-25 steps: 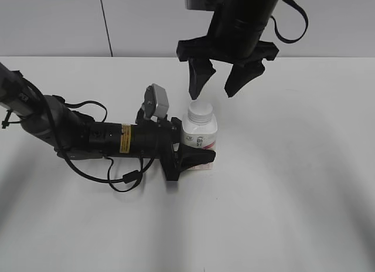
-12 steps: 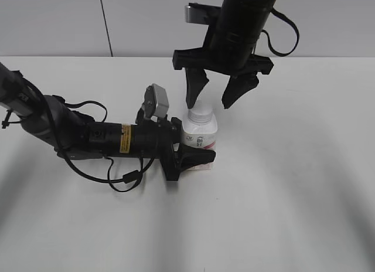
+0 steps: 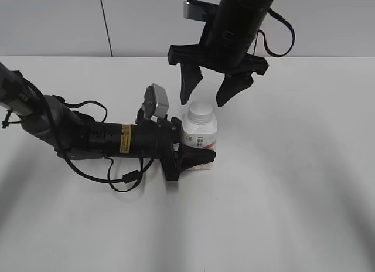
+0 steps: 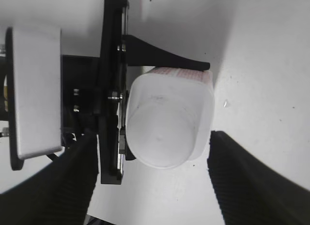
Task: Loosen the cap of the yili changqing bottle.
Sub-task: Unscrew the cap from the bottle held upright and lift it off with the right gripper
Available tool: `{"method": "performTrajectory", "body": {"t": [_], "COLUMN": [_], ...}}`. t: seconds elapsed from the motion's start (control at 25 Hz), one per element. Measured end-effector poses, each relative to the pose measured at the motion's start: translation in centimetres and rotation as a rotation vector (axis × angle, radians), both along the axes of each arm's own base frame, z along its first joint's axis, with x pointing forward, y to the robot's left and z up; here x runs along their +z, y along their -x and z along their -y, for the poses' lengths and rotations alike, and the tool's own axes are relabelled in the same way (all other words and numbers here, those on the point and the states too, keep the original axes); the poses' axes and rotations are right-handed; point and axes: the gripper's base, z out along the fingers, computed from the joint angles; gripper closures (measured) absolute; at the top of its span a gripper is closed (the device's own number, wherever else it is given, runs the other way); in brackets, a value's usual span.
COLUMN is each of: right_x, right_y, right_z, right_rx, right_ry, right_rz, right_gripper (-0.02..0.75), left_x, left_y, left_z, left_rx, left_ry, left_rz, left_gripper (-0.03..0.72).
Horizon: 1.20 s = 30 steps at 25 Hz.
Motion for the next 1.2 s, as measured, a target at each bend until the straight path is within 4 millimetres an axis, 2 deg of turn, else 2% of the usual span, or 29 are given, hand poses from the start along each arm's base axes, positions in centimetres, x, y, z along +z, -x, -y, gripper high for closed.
{"method": "performTrajectory", "body": {"t": [0.48, 0.8, 1.2], "right_x": [0.0, -2.9, -3.0], "right_y": [0.0, -0.4, -0.4], "right_z": [-0.2, -0.4, -0.4], "right_rx": [-0.008, -0.004, -0.003], "right_ry": [-0.016, 0.022, 0.028], "right_rz": [-0.001, -0.072, -0.084], "right_gripper": [0.182, 0.182, 0.183], "left_x": [0.0, 0.0, 0.0], "left_y": [0.0, 0.0, 0.0], "left_z": [0.0, 0.0, 0.0], "left_rx": [0.0, 0.0, 0.0], "left_ry": [0.0, 0.0, 0.0], "left_rz": [0.0, 0.0, 0.0], "left_gripper": [0.266, 0.266, 0.266]}}
